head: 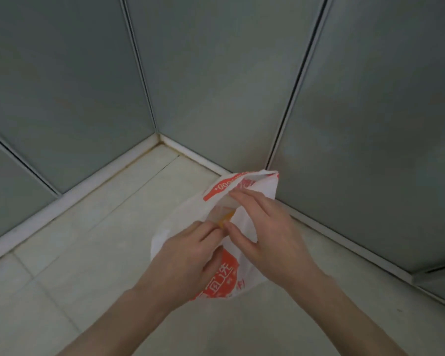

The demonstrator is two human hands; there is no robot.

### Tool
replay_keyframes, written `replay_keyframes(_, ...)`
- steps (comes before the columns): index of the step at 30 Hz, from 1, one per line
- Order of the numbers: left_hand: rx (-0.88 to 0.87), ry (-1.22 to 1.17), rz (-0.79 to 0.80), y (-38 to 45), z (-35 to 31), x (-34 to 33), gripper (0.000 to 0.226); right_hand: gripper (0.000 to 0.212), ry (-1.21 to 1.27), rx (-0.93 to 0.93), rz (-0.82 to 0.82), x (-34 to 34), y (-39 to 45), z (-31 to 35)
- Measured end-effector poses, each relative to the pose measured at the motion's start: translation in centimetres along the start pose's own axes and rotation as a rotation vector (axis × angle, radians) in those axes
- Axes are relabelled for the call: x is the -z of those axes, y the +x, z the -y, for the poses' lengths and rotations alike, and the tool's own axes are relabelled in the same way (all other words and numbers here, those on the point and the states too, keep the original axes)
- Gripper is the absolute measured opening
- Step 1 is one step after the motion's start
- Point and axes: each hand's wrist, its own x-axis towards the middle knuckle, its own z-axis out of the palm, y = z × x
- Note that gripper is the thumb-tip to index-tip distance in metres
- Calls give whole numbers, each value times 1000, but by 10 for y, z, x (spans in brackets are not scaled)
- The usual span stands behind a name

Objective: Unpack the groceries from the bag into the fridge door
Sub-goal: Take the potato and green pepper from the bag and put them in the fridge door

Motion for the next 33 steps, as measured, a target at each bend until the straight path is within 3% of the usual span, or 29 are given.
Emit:
replay_keyframes(5, 43, 35, -18, 0, 10, -16, 26, 40, -44, 87, -5, -27, -5, -13)
replay_keyframes(13, 134, 138, -5, -8, 27, -14, 30, 49, -203, 206, 206, -59, 8, -30)
replay_keyframes(17, 163, 228, -5, -5, 39, -14, 34, 41, -333, 135, 184, -45, 1, -44)
replay_keyframes(22, 175, 287, -4, 2, 39, -14, 40, 41, -501, -48, 417, -14, -12, -47)
replay_keyframes(26, 207, 300, 1, 8, 38, -12, 43, 39, -570, -154, 474, 13, -25, -40)
replay_keyframes(30, 188, 264, 8, 13, 28, -13, 46, 48, -607, -204, 531, 25, -33, -42)
replay_keyframes(33, 142, 209, -23, 20, 21, -16, 42, 48, -480, -200, 507, 23, -27, -43)
